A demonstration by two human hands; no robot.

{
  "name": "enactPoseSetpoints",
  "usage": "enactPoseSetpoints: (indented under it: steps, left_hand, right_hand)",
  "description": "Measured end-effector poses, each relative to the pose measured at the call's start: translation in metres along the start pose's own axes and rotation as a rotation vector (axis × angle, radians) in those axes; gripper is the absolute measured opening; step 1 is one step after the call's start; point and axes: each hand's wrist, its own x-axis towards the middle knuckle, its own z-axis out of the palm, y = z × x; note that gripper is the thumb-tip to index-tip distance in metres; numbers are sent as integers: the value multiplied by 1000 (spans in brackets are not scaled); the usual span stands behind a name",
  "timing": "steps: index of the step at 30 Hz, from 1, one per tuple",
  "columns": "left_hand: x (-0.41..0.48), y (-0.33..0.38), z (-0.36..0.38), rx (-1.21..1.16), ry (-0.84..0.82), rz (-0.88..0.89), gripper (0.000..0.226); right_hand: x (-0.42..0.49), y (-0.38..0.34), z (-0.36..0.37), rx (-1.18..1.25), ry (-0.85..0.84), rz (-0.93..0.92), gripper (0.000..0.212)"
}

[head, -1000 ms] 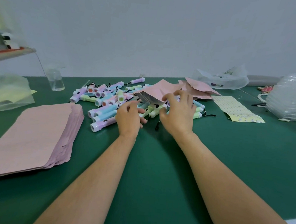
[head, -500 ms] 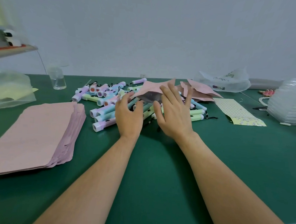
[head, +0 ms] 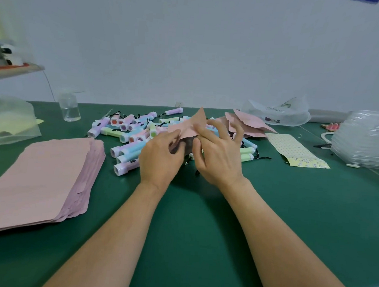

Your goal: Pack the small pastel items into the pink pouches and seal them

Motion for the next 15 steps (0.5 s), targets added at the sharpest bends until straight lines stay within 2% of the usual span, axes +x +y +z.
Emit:
enactPoseSetpoints:
  steps: [2, 4, 8, 11, 15]
  left_hand:
    - [0, 0, 2, 65, 53, -32, 25]
    - [0, 1, 2, 63, 64, -26, 25]
    - [3, 4, 4, 9, 117, -44, 22]
    - [4, 3, 0, -76, 171, -47, 26]
    - [5, 3, -5, -106, 215, 24, 29]
  right_hand:
    - [1, -5, -4, -89, -11, 78, 26]
    - [5, -8, -7, -128, 46, 62, 17]
    - [9, -18, -5, -19, 103, -205, 19]
    - [5, -24, -4, 97, -49, -311, 17]
    - [6, -29, -9, 113, -445, -268, 33]
